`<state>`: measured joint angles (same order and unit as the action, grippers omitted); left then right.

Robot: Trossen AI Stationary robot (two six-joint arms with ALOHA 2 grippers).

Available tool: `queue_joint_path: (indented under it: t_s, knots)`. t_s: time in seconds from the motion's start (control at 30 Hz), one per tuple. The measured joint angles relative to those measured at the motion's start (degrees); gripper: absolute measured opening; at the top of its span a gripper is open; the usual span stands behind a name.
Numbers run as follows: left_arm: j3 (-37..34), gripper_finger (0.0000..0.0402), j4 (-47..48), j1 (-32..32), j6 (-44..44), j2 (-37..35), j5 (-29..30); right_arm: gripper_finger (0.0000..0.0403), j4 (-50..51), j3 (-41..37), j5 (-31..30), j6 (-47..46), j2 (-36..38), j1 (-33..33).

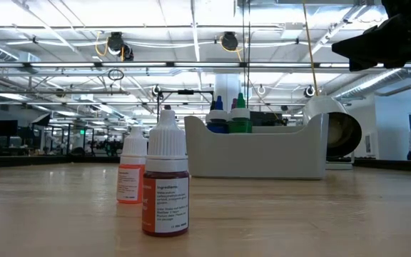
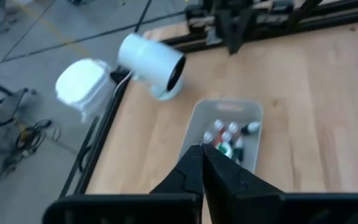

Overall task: Pick & Place food coloring
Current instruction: Put the small yellow bottle into the gray bin

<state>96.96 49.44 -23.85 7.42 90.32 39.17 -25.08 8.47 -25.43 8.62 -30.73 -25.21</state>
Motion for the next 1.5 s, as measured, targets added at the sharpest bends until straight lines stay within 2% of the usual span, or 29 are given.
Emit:
queue_joint_path:
  t_s: [0.13, 0.23, 0.43, 0.63, 0.7, 0.77, 0.9, 1.07, 1.3, 1.5]
  knots:
    - [-4.8, 0.0014, 3.2, -1.9, 4.5, -4.9, 3.5, 0.0, -0.5, 0.0, 0.0, 0.0, 0.0, 0.0]
    - [-13.7, 0.0011, -2.3, -2.4, 5.8, -10.5, 3.5, 0.0, -0.5, 0.0, 0.0, -0.3, 0.0, 0.0]
    - [-39.1, 0.001, -26.8, -2.1, 2.4, -23.9, -3.9, 0.0, -0.4, 0.0, 0.0, -0.4, 0.0, 0.0]
    - [-64.6, 0.0005, -64.5, -0.8, -5.4, -35.0, -18.0, 0.0, -0.4, 0.0, 0.0, -0.2, 0.0, 0.0]
    - [-70.6, 0.0006, -73.0, 0.1, -5.2, -37.1, -19.5, 0.0, -0.4, 0.0, 0.0, -0.3, 0.0, 0.0]
    - [-75.3, 0.0004, -77.4, 0.9, -4.3, -38.5, -19.5, 0.0, -0.4, 0.0, 0.0, -0.2, 0.0, 0.0]
    - [-80.8, 0.0004, -83.2, 1.6, -4.1, -39.1, -19.6, 0.0, -0.4, 0.0, 0.0, 0.8, 0.0, 0.0]
    - [-84.1, 0.0004, -84.5, 0.4, -5.4, -39.1, -19.6, 0.0, -0.4, 0.0, 0.0, 1.1, 0.0, 0.0]
    - [-91.1, 0.0008, -94.3, -0.7, -7.0, -39.1, -19.6, 0.0, -2.5, 0.0, 0.0, 0.3, -0.2, 0.0]
    - [-94.5, 0.0003, -94.8, -0.7, -4.6, -39.0, -19.6, 0.0, -7.5, 0.0, 0.5, -0.4, -3.5, 0.0]
